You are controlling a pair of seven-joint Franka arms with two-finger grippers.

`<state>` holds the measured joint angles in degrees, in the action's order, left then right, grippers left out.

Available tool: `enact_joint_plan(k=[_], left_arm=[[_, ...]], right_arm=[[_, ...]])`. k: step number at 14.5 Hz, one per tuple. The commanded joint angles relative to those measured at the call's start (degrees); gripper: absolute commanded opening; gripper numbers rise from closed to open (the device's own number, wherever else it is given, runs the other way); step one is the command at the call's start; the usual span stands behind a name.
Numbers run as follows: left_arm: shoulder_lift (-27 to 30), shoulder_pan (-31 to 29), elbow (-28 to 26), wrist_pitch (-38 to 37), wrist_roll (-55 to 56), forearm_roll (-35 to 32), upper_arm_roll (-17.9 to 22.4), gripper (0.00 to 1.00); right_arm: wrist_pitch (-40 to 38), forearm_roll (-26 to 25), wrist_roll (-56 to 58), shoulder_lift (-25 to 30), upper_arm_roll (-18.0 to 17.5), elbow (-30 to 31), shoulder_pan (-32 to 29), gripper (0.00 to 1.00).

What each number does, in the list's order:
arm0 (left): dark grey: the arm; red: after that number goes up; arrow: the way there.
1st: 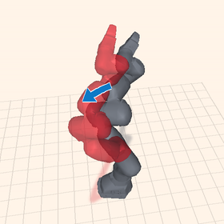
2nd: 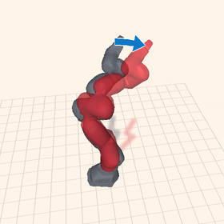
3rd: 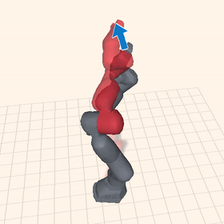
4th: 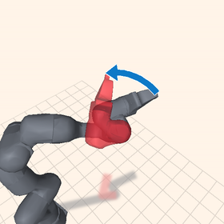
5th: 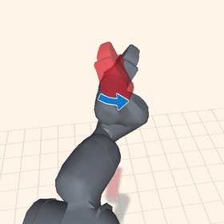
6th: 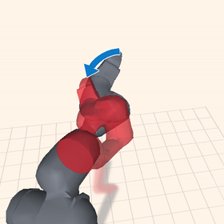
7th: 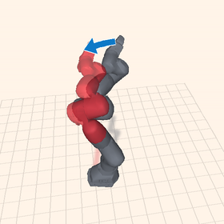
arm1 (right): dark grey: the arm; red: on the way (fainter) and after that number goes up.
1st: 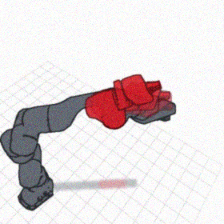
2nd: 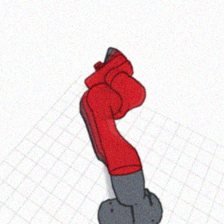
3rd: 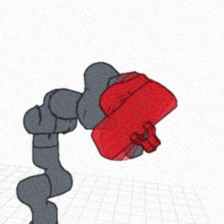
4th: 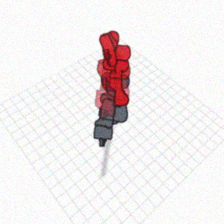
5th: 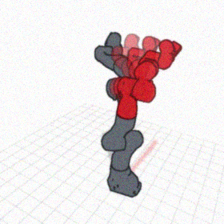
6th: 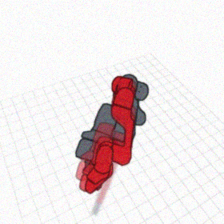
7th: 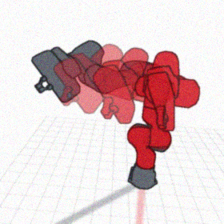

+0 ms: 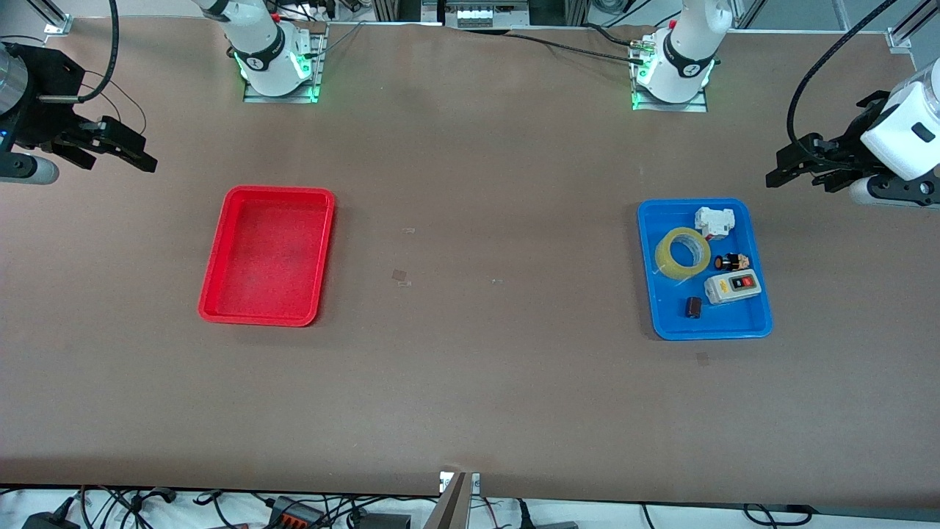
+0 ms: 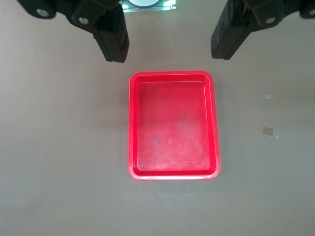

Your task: Place and move tape with both arms

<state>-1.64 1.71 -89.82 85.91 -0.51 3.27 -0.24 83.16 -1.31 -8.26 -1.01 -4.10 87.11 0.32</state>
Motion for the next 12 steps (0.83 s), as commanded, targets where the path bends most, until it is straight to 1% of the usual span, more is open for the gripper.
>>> enact_joint_plan(k=[1,8,10,11,12], left_arm=[[1.4,0.0,-1.3,0.7,-1.2,-0.1,-0.1,1.00],[0.7,0.0,-0.6,0.1,-1.2,0.0,-0.1,1.00],[-1.2,-0.1,-0.6,-0.6,-0.3,0.0,0.0,1.00],[-1.8,-0.2,-0.6,-2.4,0.7,0.0,0.0,1.00],[-2.2,-0.4,-0.8,-3.1,3.2,0.1,0.1,1.00]], right_arm=[[0.0,-0.2,-0.1,0.0,0.0,-0.5,0.0,0.98],[0.1,-0.3,0.3,-0.4,0.0,-0.5,-0.1,0.98],[0.2,-0.3,0.4,-0.5,0.0,-0.5,-0.1,0.98],[0.3,-0.3,0.4,-0.5,0.0,-0.5,-0.1,0.98],[0.5,-0.2,0.4,-0.5,0.0,-0.5,-0.1,0.98]])
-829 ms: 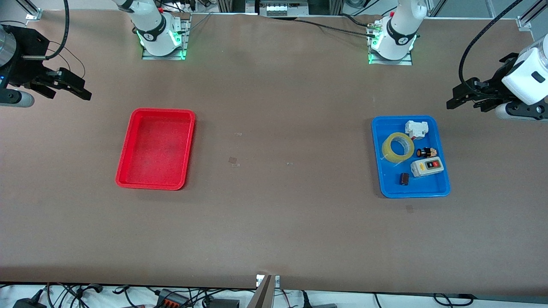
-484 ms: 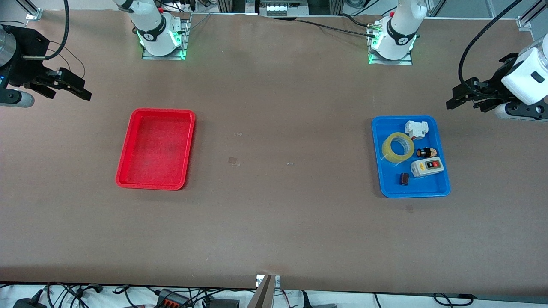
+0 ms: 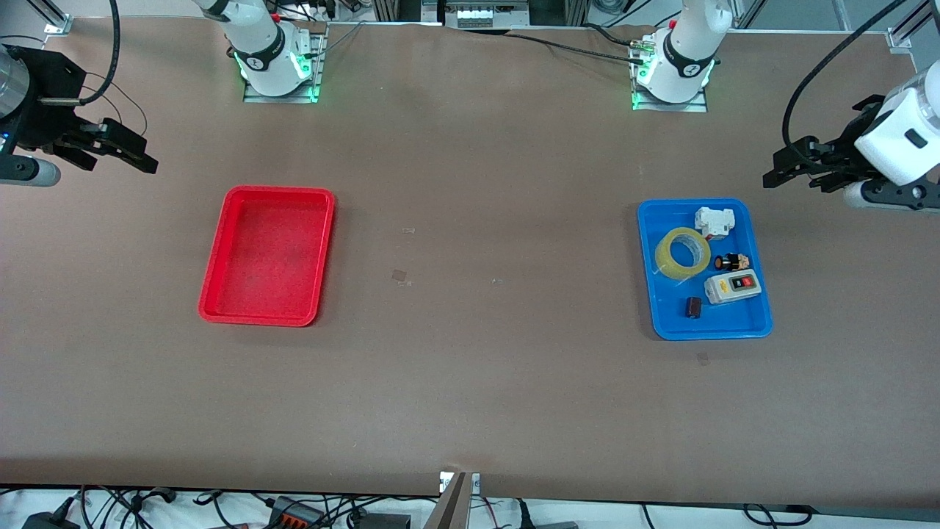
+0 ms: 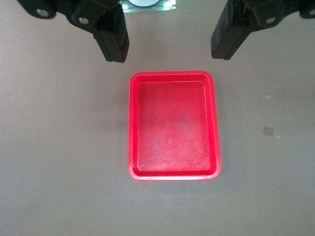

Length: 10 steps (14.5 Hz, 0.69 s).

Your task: Place and move tape with both arms

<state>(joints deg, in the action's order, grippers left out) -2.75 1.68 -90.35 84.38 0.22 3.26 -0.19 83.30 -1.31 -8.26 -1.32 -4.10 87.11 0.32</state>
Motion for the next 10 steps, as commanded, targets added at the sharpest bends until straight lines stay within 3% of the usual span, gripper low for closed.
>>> enact_joint_plan(k=[1,4,10], left_arm=[[-1.7,-0.7,-1.0,-1.8,4.0,0.2,0.0,1.00],[-2.8,-1.1,-6.4,1.7,3.8,0.1,0.0,1.00],[-3.2,-2.0,-24.8,27.3,3.8,-0.1,0.1,1.00]], right_arm=[[0.4,-0.2,0.4,-0.2,0.0,-0.5,-0.1,0.98],[0.5,-0.1,0.4,-0.2,-0.1,-0.5,-0.1,0.98],[0.4,-0.1,0.6,-0.3,0.0,-0.5,-0.1,0.98]])
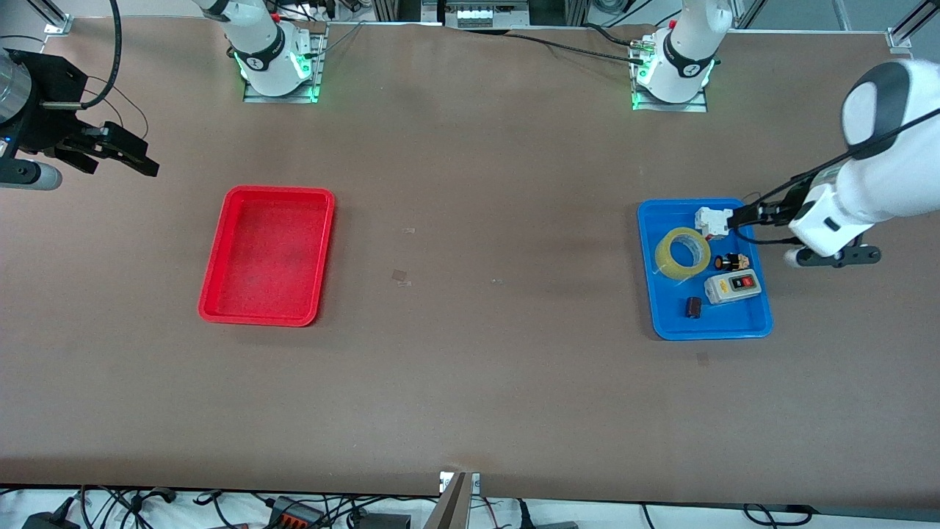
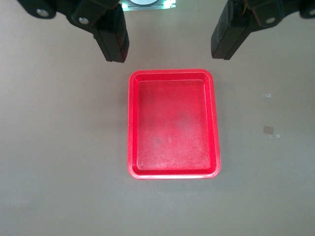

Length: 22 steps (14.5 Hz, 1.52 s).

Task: Place and move tape with both arms
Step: 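Reach the left gripper down to the yellow tape roll in the blue tray, then close the left gripper on the tape roll's rim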

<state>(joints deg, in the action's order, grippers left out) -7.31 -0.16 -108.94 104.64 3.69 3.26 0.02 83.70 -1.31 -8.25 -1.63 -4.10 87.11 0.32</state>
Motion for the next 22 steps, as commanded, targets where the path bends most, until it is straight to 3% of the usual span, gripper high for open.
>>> enact_joint_plan(k=[1,7,21,22], left_arm=[[0.4,-0.4,-8.2,10.6,0.3,-0.1,-0.1,1.00],[-5.3,-0.7,-16.4,25.4,-0.1,-0.2,-0.1,1.00],[-15.6,-0.5,-16.9,30.0,-0.5,-2.6,-0.2,1.00],[-15.6,-0.5,-16.9,30.0,-0.5,-2.6,-0.2,0.95]], right_arm=[[0.1,-0.1,0.7,0.1,0.0,-0.5,-0.1,0.98],[0.0,0.0,0.8,0.1,0.0,-0.5,-0.1,0.98],[0.1,0.2,0.7,0.1,0.0,-0.5,-0.2,0.98],[0.1,0.2,0.7,0.1,0.0,-0.5,-0.1,0.98]])
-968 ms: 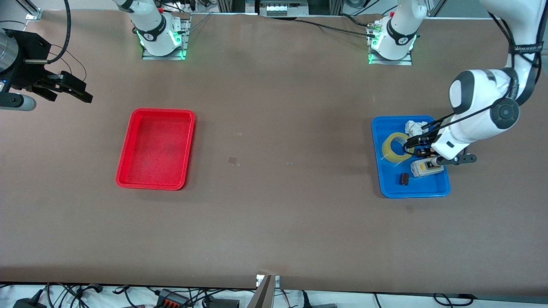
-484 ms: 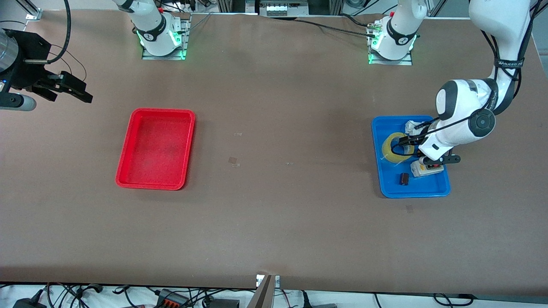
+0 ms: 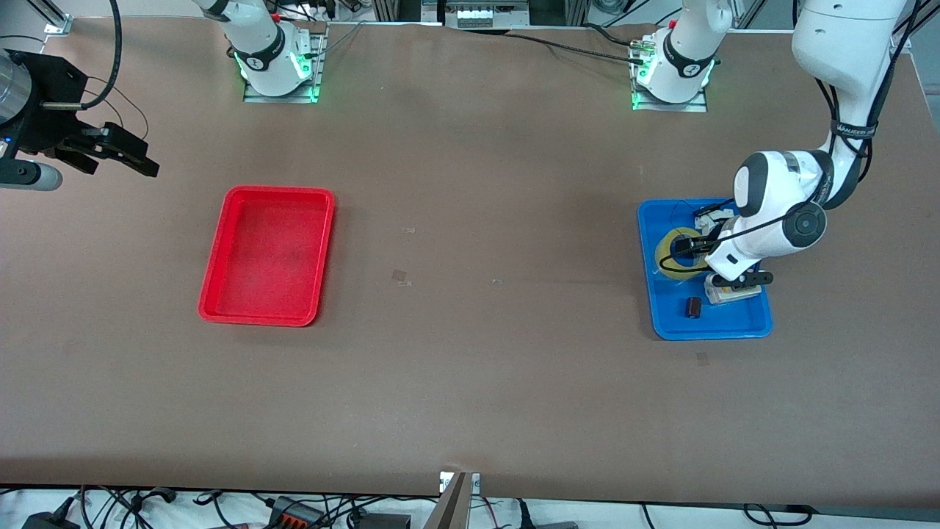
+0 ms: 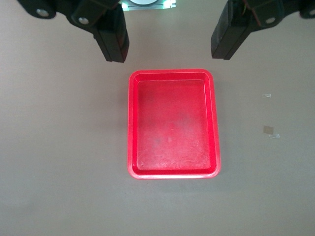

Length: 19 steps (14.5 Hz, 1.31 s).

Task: Place and move tape with both arms
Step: 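Close the left gripper on the tape roll's rim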

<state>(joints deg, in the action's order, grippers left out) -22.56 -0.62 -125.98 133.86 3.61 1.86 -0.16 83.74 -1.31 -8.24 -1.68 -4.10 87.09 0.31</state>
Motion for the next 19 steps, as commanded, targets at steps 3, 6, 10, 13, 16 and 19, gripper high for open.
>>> enact_joint_plan(k=[3,6,10,13,16,19], left_arm=[[-0.4,-0.3,0.4,0.6,-0.5,-1.2,0.0,0.55],[-0.1,-0.3,0.6,0.0,-0.4,-1.2,0.0,0.16],[0.4,-0.8,0.7,-0.9,-0.8,-1.2,0.0,0.05],[1.6,-1.2,1.1,-2.5,-1.0,-1.2,0.0,0.05],[5.4,-1.2,2.5,-7.4,-0.9,-1.2,0.0,0.05],[11.9,-1.0,3.6,-14.9,-0.8,-1.2,-0.2,0.05]], right_arm=[[0.0,0.2,0.8,0.1,0.0,-0.5,-0.2,0.98],[0.0,0.3,0.7,0.1,0.0,-0.5,-0.1,0.98],[-0.1,0.2,0.8,0.1,0.0,-0.5,-0.1,0.98],[-0.1,0.2,0.8,0.1,0.0,-0.5,-0.1,0.98],[-0.1,0.2,0.8,0.1,0.0,-0.5,-0.1,0.98],[-0.1,0.2,0.7,0.1,0.0,-0.5,-0.1,0.98]])
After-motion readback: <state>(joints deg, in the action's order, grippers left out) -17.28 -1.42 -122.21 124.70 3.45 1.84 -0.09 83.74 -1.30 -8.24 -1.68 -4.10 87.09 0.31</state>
